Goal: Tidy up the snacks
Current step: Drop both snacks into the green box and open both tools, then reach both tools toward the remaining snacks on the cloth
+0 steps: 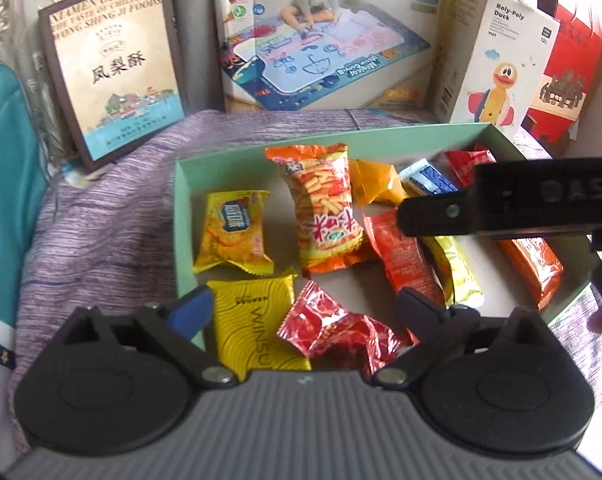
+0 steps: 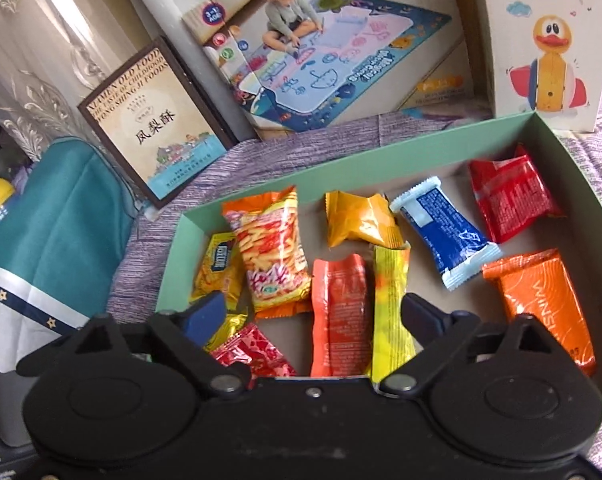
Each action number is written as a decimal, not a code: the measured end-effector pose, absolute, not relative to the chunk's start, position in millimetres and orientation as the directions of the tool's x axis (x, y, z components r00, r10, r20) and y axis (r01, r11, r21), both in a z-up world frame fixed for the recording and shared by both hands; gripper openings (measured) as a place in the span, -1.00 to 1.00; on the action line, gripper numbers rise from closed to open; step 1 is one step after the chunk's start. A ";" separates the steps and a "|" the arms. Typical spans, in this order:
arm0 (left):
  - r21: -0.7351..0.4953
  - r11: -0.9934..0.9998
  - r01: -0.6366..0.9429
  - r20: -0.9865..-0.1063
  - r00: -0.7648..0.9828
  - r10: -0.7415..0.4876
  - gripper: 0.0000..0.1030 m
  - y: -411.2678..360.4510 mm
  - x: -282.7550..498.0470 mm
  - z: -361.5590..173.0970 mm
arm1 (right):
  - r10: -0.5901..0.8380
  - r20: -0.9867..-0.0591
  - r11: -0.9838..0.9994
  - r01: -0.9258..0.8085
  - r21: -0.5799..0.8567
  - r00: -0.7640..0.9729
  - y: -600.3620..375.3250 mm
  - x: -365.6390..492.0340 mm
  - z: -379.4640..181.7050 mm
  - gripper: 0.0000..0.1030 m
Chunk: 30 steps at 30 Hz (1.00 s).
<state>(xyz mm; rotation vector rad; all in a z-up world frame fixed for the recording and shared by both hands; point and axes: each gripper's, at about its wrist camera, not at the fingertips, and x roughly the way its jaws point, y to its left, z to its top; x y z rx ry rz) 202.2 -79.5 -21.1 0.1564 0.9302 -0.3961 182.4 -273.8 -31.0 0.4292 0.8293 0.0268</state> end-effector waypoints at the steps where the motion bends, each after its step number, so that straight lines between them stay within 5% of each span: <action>1: -0.037 0.918 0.395 -0.803 0.535 -0.263 0.99 -77.8 199.6 -18.4 | 0.191 -0.705 0.913 0.141 0.384 0.683 -274.1 179.1 -29.4 0.99; 15: -0.015 0.926 0.378 -0.778 0.576 -0.248 1.00 -44.3 135.0 12.1 | 0.231 -0.689 0.898 0.122 0.423 0.687 -268.4 106.3 -15.8 1.00; 30: 0.074 0.914 0.398 -0.837 0.524 -0.160 1.00 17.6 83.3 -41.8 | 0.291 -0.738 0.891 0.109 0.441 0.609 -240.1 55.0 -47.3 1.00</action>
